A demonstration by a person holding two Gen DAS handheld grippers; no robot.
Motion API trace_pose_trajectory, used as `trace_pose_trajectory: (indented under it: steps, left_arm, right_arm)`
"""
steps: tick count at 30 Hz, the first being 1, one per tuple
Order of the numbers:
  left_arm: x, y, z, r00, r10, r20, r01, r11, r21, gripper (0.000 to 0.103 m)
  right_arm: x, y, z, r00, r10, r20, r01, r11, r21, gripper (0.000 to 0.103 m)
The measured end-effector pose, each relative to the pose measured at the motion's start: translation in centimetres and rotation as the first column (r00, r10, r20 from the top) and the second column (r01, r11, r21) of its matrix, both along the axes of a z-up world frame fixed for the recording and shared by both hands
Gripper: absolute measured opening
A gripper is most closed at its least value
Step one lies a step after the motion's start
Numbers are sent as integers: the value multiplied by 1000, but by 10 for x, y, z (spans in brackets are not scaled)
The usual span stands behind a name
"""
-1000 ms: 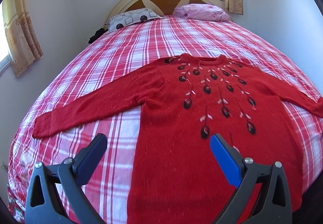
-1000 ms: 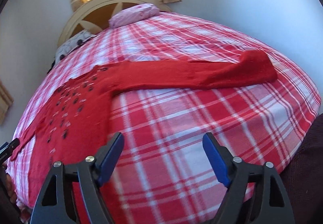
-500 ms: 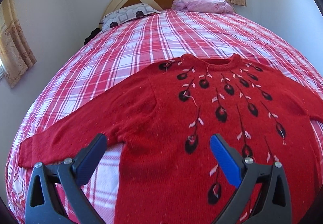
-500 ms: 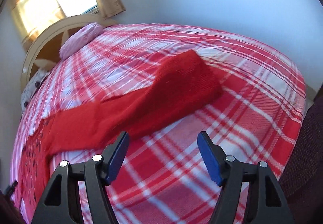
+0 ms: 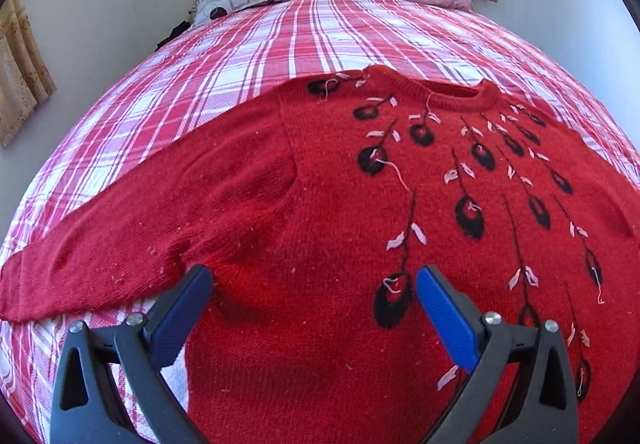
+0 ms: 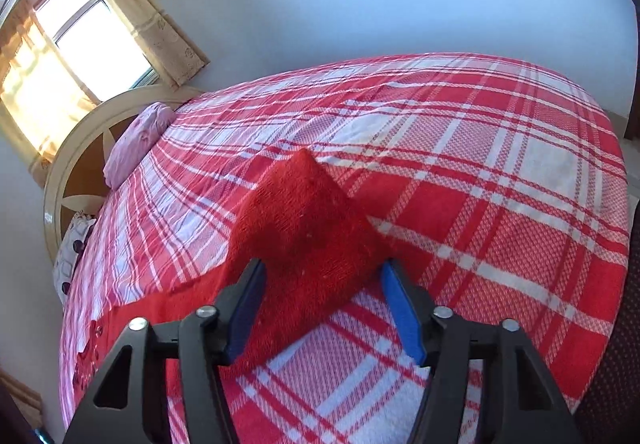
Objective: Fold small clothes
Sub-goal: 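Reach the right gripper to the sweater sleeve cuff and close on it, then lay the held sleeve across the sweater body and open the right gripper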
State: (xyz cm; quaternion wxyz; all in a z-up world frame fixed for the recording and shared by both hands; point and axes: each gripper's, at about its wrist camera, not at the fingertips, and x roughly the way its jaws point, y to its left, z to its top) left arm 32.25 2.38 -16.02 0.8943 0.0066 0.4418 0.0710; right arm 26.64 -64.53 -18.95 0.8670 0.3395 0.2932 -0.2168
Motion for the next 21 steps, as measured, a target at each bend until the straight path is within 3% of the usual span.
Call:
trace_pose_trajectory:
  steps: [2,3,5,6,16,21]
  left_arm:
    - [0,-2,-3,1000,-8,-6,8,1000,3,103]
    - [0,-3,-3,1000,-12,-6,12,1000,4,103]
    - [-1,-2,-2,1000,-20,0,20,1000,-7,103]
    - [-1,-1,-3,1000,-20,0,20,1000,-13,103]
    - [-4,4,-2,999,-47,15,48,995,-89,103]
    - [-4,5,-2,998,-66,15,68,990,-121,103]
  right_arm:
    - [3,-4,0,1000,-5,-4,5,1000,0,40]
    - [5,-7,0,1000,-10,-7,10,1000,6,27]
    - [7,-9,1,1000,-20,-5,20,1000,19,11]
    - [7,-9,4,1000,-22,0,22,1000,15,8]
    - [21,51,59,992,113,55,-105,986,-132,5]
    - [44,111,86,963,267,47,-248,938,-240,5]
